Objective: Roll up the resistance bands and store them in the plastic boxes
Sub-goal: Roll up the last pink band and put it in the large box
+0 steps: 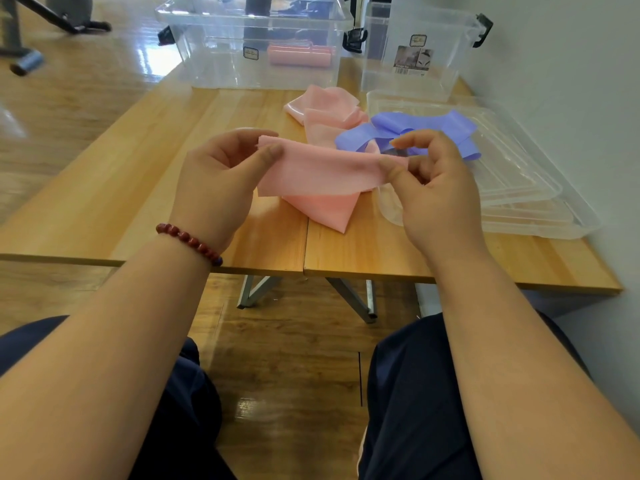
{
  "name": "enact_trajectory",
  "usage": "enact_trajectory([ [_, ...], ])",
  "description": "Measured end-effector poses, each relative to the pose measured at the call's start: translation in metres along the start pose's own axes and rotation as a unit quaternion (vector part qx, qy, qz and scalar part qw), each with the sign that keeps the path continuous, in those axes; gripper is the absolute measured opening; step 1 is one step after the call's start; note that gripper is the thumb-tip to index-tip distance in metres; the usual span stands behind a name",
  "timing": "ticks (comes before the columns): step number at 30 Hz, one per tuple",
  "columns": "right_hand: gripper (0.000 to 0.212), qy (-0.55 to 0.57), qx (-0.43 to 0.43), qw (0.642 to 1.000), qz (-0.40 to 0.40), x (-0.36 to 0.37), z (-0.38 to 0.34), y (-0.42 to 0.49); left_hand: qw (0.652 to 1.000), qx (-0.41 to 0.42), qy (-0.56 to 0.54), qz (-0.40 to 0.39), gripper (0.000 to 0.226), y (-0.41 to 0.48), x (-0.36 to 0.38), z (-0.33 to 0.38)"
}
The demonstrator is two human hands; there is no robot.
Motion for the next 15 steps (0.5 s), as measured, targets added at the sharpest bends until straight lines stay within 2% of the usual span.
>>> enact_trajectory([
  [2, 0.012, 0.000, -0.001, 1.000, 0.008, 0.0000, -0.0009, -0.0004, 1.000, 0.001, 0.002, 0.002, 0.015, 0.0007, -0.0002, -0.0007],
  [5, 0.006, -0.008, 0.004, 1.000, 0.014, 0.0006, -0.0002, 0.0000, 1.000, 0.002, 0.004, 0.007, 0.012, 0.0008, -0.0001, -0.0011],
  [10, 0.016, 0.017, 0.025, 1.000, 0.002, -0.0001, 0.0009, -0.0006, 1.000, 0.002, 0.005, 0.011, 0.010, 0.0012, 0.0012, -0.0016],
  [15, 0.003, -0.001, 0.008, 1.000, 0.018, -0.0023, 0.0004, 0.0009, 0.999, 0.006, -0.017, -0.034, 0.019, -0.0001, 0.0020, -0.0034],
])
Point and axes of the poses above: each hand's wrist, its own y-axis towards the middle knuckle, its own x-axis out of the palm, z = x × y, the point moved 1 cm from there along y, towards the middle knuckle, and after that the axes turned 4 degrees about z, right-handed, at the moved point
